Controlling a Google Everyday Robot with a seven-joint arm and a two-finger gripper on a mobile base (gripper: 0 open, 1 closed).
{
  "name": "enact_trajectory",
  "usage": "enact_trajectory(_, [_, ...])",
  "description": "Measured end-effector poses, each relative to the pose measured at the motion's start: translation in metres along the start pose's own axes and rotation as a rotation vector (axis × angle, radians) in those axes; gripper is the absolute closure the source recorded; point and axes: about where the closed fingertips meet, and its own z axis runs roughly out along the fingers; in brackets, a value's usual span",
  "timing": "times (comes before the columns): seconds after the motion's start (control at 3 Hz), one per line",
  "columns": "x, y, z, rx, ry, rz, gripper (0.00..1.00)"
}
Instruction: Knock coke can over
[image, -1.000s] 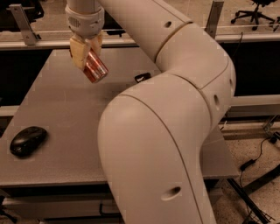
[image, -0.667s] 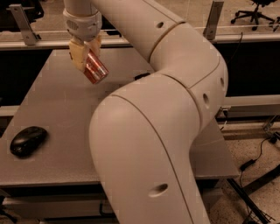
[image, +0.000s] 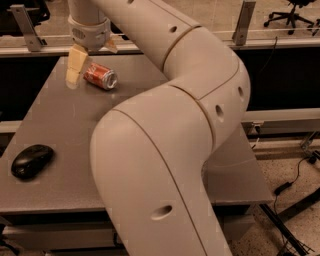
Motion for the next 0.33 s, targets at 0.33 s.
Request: enact_trajectory(0.33, [-0.001,-0.0004,0.0006,0.001,-0.003,0.0,0.0])
